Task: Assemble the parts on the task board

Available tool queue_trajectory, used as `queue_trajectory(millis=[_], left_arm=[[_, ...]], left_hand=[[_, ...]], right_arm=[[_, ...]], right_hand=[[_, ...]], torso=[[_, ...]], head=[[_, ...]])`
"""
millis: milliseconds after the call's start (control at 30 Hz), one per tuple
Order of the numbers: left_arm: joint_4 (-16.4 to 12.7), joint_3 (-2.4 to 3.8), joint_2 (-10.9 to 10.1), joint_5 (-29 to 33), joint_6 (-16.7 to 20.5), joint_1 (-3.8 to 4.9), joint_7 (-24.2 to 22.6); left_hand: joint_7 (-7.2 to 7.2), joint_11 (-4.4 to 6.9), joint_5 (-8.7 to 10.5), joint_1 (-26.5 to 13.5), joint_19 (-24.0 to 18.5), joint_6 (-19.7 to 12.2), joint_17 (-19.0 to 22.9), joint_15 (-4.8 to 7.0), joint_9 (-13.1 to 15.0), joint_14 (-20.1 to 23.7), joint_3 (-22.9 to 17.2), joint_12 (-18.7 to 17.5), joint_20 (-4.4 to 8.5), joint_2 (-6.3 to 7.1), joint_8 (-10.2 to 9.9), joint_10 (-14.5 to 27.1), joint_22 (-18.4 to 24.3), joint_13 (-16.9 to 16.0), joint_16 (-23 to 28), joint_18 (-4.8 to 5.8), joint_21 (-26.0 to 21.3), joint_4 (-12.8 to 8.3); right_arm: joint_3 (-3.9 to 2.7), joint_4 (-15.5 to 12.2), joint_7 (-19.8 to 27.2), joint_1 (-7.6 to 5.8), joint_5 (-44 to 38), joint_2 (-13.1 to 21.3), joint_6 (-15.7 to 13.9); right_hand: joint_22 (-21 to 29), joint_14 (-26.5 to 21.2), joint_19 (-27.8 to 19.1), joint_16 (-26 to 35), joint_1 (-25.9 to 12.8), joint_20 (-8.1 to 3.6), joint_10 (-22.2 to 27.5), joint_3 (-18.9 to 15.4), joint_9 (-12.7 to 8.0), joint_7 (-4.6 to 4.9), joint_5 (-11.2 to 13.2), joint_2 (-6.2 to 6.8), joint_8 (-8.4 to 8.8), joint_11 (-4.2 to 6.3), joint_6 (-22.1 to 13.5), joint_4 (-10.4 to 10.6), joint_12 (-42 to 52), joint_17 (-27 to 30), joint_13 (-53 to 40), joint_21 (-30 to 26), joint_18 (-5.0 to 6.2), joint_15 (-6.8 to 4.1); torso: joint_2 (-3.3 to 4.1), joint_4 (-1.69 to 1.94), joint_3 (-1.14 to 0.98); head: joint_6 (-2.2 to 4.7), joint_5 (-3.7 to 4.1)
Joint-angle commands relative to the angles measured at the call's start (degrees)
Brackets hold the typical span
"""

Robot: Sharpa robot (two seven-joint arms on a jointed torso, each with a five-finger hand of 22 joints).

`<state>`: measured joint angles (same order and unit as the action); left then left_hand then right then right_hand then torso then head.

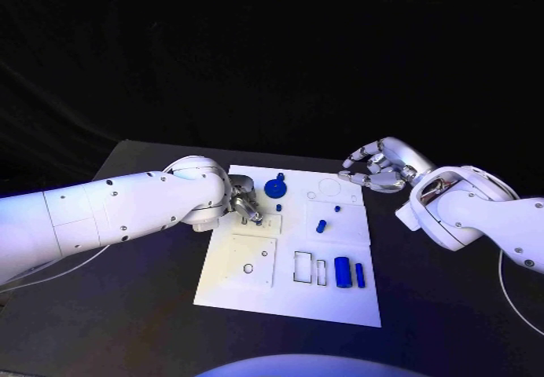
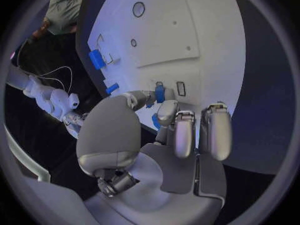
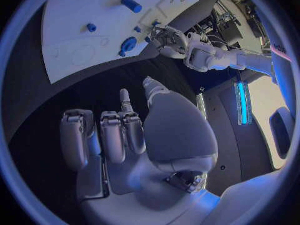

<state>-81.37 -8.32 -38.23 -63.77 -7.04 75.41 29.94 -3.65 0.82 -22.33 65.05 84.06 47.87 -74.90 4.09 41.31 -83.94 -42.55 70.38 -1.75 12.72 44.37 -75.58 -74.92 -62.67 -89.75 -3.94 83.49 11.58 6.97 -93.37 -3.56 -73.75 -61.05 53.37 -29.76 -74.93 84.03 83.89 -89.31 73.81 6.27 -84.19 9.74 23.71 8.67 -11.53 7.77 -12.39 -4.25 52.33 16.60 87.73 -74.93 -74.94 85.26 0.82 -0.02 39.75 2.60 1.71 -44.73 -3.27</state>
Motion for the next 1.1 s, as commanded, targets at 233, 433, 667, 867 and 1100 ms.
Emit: queue_trajectory(millis=[233,433,667,867,1100], left_arm=[[-0.3,-0.19,-0.1,-0.5,-1.8,-0.18,0.4],[-0.6,-0.19,-0.1,0.2,-1.8,-0.19,0.4],[-0.4,-0.19,0.0,0.4,-1.9,-0.18,0.5],[-0.2,-0.19,0.1,0.6,-2.1,-0.18,0.5],[0.0,-0.19,0.2,1.1,-2.5,-0.18,0.5]], left_hand=[[0.35,0.28,-0.56,0.0,-0.1,0.8,-15.1,0.42,0.2,-6.1,-9.5,0.4,0.38,-0.43,0.5,-0.6,-0.9,-0.3,-0.2,0.98,0.3,-9.5],[0.38,0.30,-0.59,-0.1,-0.1,0.9,-15.1,0.44,0.2,-6.1,-9.6,0.4,0.38,-0.42,0.5,-0.7,-0.9,-0.3,-0.2,0.98,0.3,-9.5],[0.45,0.35,-0.51,-0.4,-0.1,1.0,-15.1,0.49,0.2,-6.1,-9.6,0.5,0.40,-0.36,0.7,-0.8,-0.9,-0.4,-0.2,0.99,0.3,-9.4],[0.70,0.52,-0.07,-1.6,-0.1,1.2,-15.1,0.60,0.3,-6.1,-9.2,0.6,0.46,-0.17,0.9,-1.2,-0.9,-0.6,-0.2,0.99,0.3,-9.0],[1.68,1.27,0.62,-5.4,-0.1,1.9,-15.1,1.16,-0.1,-6.1,-5.3,1.1,0.89,0.41,1.1,-2.0,-0.7,-1.3,-0.2,0.94,0.1,-6.3]], right_arm=[[0.01,-0.1,0.1,0.06,-0.6,0.0,0.5],[0.01,-0.1,0.1,0.07,-0.7,0.0,0.5],[0.01,0.0,0.2,0.08,-0.7,0.0,0.5],[0.01,0.0,0.2,0.09,-0.7,-0.1,0.5],[0.01,0.1,0.2,0.12,-0.7,-0.1,0.5]], right_hand=[[-11.0,5.3,3.2,0.2,-0.4,-0.48,-3.4,-0.3,-0.1,-0.20,-0.3,-0.02,-0.31,0.40,0.4,0.0,0.0,-12.2,-12.5,-0.2,0.58,-0.21],[-11.0,5.3,3.2,0.2,-0.4,-0.49,-3.5,-0.3,-0.1,-0.22,-0.5,-0.07,-0.34,0.41,0.4,0.0,0.0,-12.2,-12.6,-0.2,0.57,-0.22],[-11.0,5.3,3.2,0.2,-0.4,-0.49,-3.5,-0.3,-0.1,-0.22,-0.5,-0.07,-0.34,0.41,0.4,0.0,0.0,-12.2,-12.6,-0.2,0.57,-0.22],[-11.0,5.3,3.2,0.2,-0.4,-0.49,-3.5,-0.3,-0.1,-0.22,-0.5,-0.07,-0.34,0.41,0.4,0.0,0.0,-12.2,-12.6,-0.2,0.57,-0.22],[-11.0,5.3,3.2,0.3,-0.4,-0.50,-3.4,-0.3,-0.1,-0.23,-0.6,-0.09,-0.38,0.42,0.4,0.0,-0.1,-12.1,-12.5,-0.3,0.60,-0.24]], torso=[[0.02,-0.04,-0.02],[0.02,-0.02,-0.04],[-0.01,0.03,-0.05],[0.00,-0.05,-0.05],[0.02,-0.04,-0.06]], head=[[-0.04,-0.06],[-0.09,-0.07],[-0.08,-0.07],[-0.19,-0.12],[-0.33,-0.15]])
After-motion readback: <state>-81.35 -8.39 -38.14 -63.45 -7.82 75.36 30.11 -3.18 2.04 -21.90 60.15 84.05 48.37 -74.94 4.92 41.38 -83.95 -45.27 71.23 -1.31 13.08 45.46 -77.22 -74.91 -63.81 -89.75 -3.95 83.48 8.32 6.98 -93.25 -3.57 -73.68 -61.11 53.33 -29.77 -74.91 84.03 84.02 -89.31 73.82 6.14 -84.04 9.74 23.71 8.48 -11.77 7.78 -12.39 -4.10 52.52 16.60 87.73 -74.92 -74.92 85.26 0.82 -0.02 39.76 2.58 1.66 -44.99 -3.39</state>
